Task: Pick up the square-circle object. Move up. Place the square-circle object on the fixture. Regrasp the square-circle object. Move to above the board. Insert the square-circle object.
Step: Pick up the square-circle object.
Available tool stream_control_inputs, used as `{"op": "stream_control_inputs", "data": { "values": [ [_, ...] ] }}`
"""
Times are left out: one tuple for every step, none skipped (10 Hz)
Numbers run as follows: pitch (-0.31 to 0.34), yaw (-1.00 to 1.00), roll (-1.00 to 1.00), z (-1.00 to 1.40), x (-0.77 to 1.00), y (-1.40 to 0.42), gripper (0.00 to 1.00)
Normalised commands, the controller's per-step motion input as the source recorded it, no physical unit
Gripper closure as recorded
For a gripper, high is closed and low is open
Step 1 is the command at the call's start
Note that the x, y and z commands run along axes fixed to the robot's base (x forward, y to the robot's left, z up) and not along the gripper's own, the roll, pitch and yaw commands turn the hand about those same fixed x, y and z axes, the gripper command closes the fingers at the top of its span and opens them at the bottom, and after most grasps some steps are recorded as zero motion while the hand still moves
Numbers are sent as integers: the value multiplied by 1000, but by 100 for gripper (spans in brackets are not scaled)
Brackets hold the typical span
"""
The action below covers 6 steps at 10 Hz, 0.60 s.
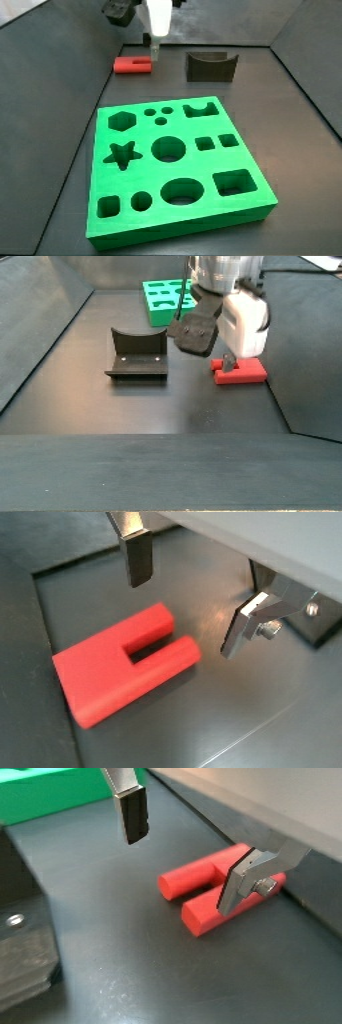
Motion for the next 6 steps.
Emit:
{"op": "stream_control_inputs", "data": {
  "values": [
    [-167, -540, 224, -537, -294, 0, 0],
    [-210, -434, 213, -523, -283, 0, 0],
    [-223, -314, 214, -531, -249, 0, 0],
    [-171, -203, 240, -477, -51, 0, 0],
    [-51, -146, 209, -369, 46, 0, 0],
    [36, -166, 126, -209, 300, 0, 0]
  ]
}}
